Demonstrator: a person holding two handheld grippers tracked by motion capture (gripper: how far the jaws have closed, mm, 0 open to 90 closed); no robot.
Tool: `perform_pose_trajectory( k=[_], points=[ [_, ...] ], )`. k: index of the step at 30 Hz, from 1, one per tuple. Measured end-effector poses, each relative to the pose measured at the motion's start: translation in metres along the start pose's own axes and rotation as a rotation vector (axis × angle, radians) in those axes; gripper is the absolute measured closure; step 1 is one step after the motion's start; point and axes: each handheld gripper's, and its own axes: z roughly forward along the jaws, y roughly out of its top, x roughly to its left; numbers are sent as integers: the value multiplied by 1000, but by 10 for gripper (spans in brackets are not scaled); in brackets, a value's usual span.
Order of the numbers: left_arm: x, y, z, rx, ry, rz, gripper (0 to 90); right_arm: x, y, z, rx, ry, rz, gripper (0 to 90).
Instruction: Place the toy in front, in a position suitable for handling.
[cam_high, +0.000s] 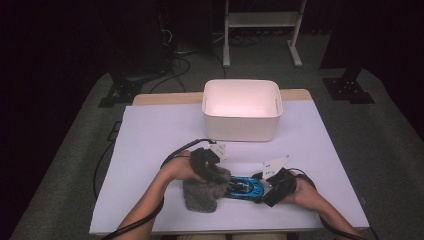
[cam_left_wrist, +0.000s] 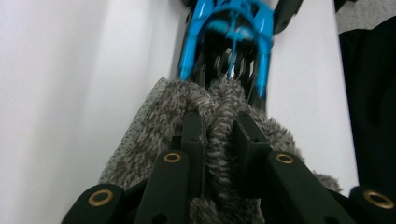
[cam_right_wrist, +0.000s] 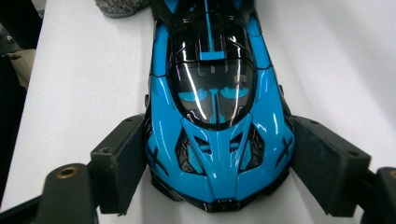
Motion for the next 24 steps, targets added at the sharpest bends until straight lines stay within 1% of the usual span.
perform_pose_trajectory(
  k=[2,4,5,7,10,12,14,16,18,22,24],
  points=[
    [-2,8,3,-6,-11,31,771,2,2,3,-12,2,-5,234],
    [-3,17,8,2,-14,51,771,3,4,5,-12,-2,-24,243],
    [-3,21,12,7,-16,56,771,2,5,6,-7,-2,-34,244],
    [-3,29,17,8,-27,69,771,1,5,6,-11,2,-32,245],
    [-4,37,22,-8,-53,76,771,1,4,6,-15,1,-32,245],
    [-5,42,29,-3,-56,84,770,2,5,6,-15,0,-30,244],
    [-4,44,31,6,-56,94,769,3,4,6,-17,-1,-24,244],
    [-5,42,28,18,-38,91,769,3,3,6,-23,-3,-25,245],
    [-5,34,23,24,-26,75,767,3,3,6,-23,-5,-28,245],
    [-3,8,8,45,4,33,765,2,2,6,-27,-3,-29,245],
    [-3,-4,0,41,18,1,764,2,3,6,-26,-4,-31,245]
  ],
)
